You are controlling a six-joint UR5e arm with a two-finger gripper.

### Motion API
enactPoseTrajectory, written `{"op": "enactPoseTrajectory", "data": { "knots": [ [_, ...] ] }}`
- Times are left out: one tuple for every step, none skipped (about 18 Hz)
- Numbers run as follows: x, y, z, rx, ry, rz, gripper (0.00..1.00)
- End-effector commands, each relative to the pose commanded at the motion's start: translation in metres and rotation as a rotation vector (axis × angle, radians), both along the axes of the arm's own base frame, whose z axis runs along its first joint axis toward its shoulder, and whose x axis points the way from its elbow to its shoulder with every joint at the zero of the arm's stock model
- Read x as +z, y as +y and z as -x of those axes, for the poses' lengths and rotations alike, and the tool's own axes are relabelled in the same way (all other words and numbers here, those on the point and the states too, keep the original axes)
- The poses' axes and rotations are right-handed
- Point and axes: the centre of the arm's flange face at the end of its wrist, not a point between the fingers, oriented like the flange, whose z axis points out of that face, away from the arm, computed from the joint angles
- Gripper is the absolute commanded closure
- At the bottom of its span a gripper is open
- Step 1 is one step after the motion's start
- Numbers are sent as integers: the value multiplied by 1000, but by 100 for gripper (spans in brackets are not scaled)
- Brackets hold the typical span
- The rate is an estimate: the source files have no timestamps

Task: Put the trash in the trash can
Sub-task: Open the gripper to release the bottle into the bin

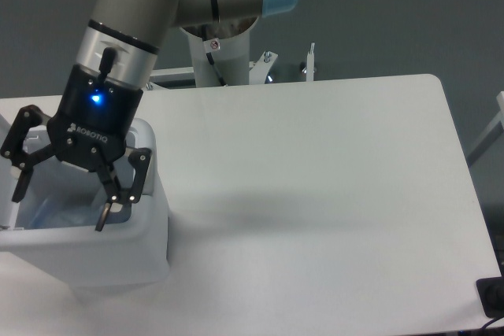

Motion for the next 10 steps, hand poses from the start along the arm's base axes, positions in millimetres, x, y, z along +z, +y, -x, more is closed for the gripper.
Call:
{"op": "enactPoseTrajectory", "data": {
  "knots": [
    [6,-10,23,41,62,12,0],
    [8,-19,44,86,115,37,0],
    [7,-30,65,139,162,67,0],
    [8,-40,79,182,194,94,0],
    [3,-46,89,200,216,121,0],
    [-4,-51,96,198,262,171,0],
    [-7,-56,101,193,301,223,0],
    [-12,-60,106,184,342,281,0],
    [-17,-67,110,155,394,368,0],
    [-20,-71,111,124,421,423,0]
  ]
}}
